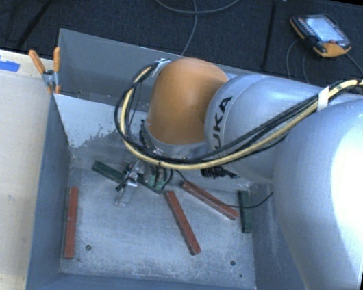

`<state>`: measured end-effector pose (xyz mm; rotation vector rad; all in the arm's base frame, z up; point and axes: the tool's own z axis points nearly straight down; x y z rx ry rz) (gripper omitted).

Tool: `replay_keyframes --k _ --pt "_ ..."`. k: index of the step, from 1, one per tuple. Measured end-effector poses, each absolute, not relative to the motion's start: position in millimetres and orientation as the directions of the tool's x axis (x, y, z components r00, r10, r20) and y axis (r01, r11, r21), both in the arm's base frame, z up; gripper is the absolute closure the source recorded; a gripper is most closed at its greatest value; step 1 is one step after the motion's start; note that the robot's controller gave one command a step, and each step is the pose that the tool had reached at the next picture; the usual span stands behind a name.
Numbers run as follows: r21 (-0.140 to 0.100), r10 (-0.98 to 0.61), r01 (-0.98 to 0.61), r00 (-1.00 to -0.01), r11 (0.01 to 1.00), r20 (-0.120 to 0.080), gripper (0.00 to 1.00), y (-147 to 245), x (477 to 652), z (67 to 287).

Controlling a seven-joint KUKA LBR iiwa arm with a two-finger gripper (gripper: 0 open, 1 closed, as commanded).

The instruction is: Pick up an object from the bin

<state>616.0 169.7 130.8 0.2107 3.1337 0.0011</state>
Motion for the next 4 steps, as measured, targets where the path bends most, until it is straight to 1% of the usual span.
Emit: replay_keyframes --k 1,2,4 --pt "-0.002 0.103 0.103 -0.995 0.995 0.004 0.00 174.4 618.7 65.9" --pt "0.000 0.272 0.272 -0.962 0.962 0.002 1.00 185.7 610.0 69.7" --pt "0.000 0.273 0.273 -0.962 0.962 0.002 1.00 185.5 610.0 69.9"
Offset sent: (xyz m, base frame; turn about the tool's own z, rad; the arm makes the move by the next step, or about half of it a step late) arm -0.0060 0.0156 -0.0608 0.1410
